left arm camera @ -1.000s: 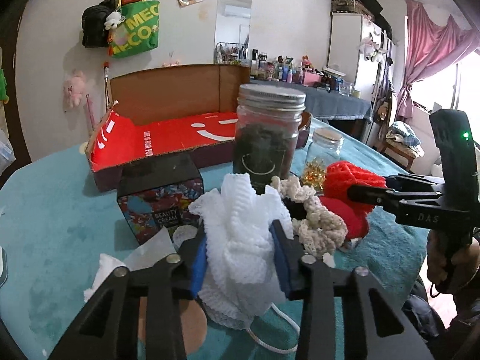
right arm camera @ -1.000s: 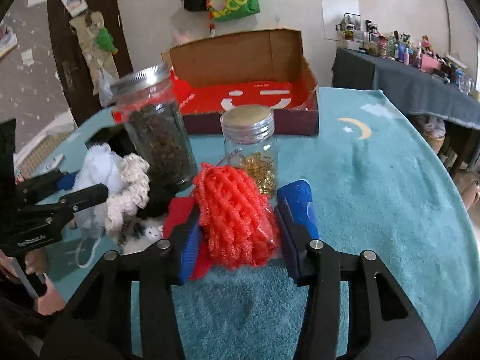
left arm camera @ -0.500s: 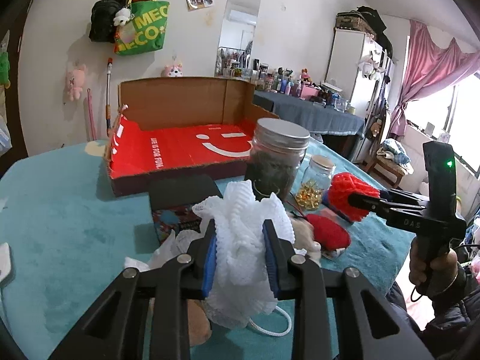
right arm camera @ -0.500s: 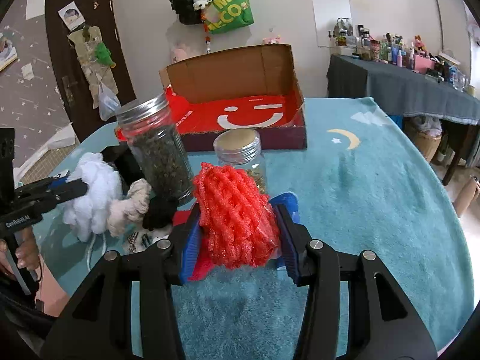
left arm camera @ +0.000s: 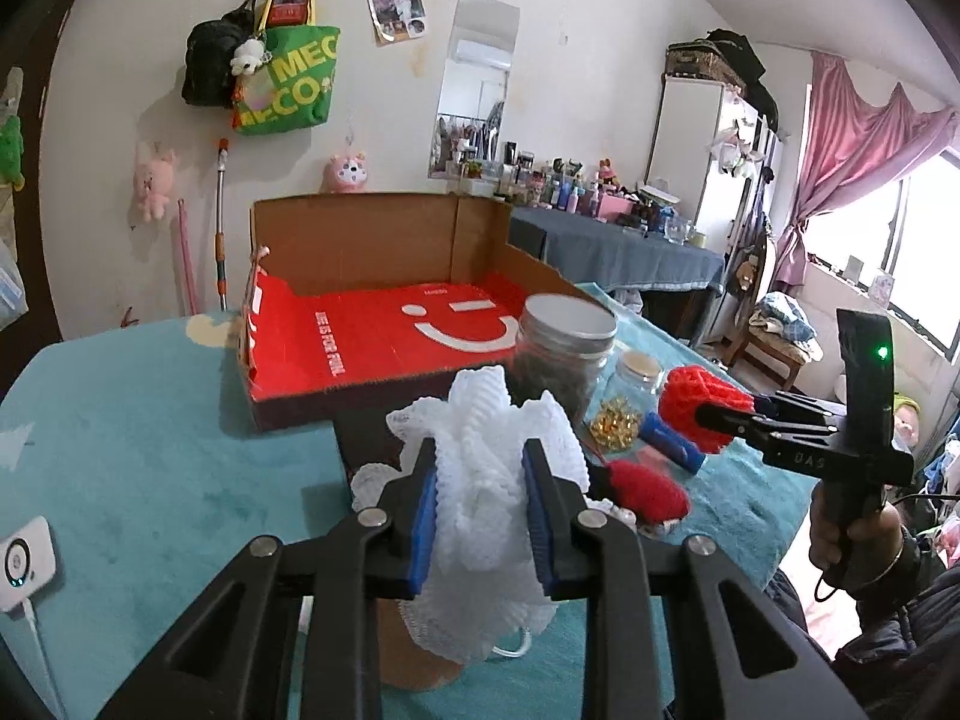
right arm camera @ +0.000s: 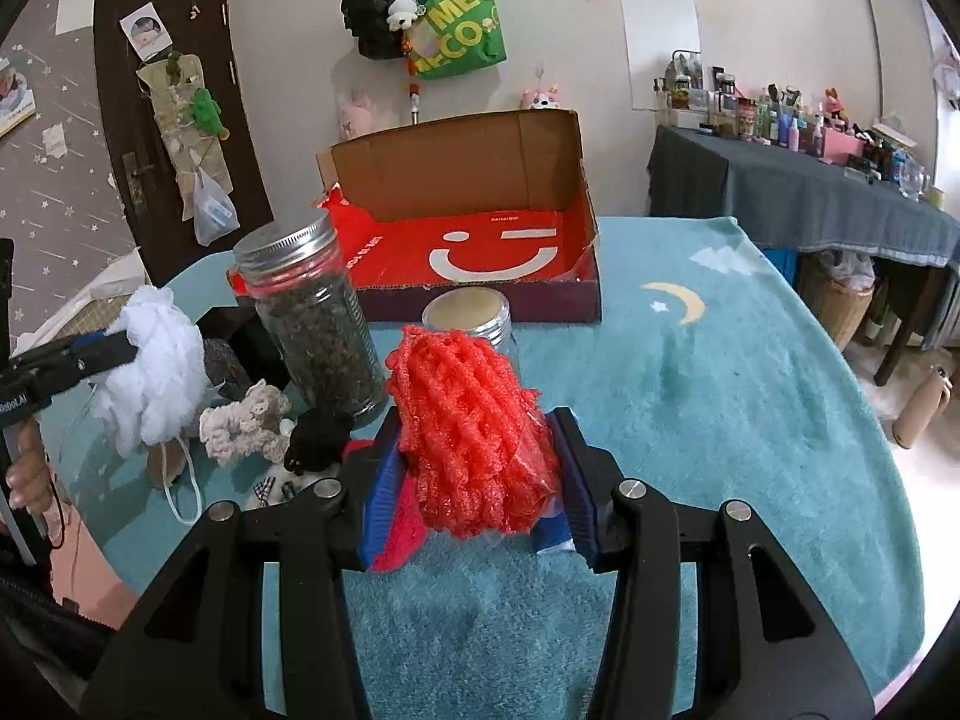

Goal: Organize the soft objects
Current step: 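Carry both puffs over the red-lined cardboard box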

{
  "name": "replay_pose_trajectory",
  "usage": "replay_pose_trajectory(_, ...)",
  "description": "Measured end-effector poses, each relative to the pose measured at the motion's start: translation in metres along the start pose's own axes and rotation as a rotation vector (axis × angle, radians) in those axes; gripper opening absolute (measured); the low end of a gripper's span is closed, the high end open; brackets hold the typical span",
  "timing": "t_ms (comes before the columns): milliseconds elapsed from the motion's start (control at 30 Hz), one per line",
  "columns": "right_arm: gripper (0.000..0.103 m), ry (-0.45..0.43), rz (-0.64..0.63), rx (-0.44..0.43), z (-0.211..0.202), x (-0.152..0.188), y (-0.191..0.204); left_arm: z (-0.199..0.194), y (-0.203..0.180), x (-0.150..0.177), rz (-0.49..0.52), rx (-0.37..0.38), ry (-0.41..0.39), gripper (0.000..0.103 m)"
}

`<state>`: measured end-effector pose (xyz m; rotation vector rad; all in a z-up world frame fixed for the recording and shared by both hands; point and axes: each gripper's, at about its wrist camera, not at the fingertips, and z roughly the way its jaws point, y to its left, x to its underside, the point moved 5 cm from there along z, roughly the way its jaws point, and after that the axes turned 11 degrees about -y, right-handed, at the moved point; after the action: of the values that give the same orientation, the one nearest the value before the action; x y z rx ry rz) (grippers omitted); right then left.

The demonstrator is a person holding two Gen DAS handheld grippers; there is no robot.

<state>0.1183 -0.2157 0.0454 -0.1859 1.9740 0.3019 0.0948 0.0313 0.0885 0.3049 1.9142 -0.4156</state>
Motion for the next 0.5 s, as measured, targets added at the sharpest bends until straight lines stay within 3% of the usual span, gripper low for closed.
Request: replay_pose_trajectory(500,0.045,-0.106,-0.107,-0.021,-0.007,-0.059,0.016,0.001,0.002,-0.057,0.073,0.008,-0.111,0.027)
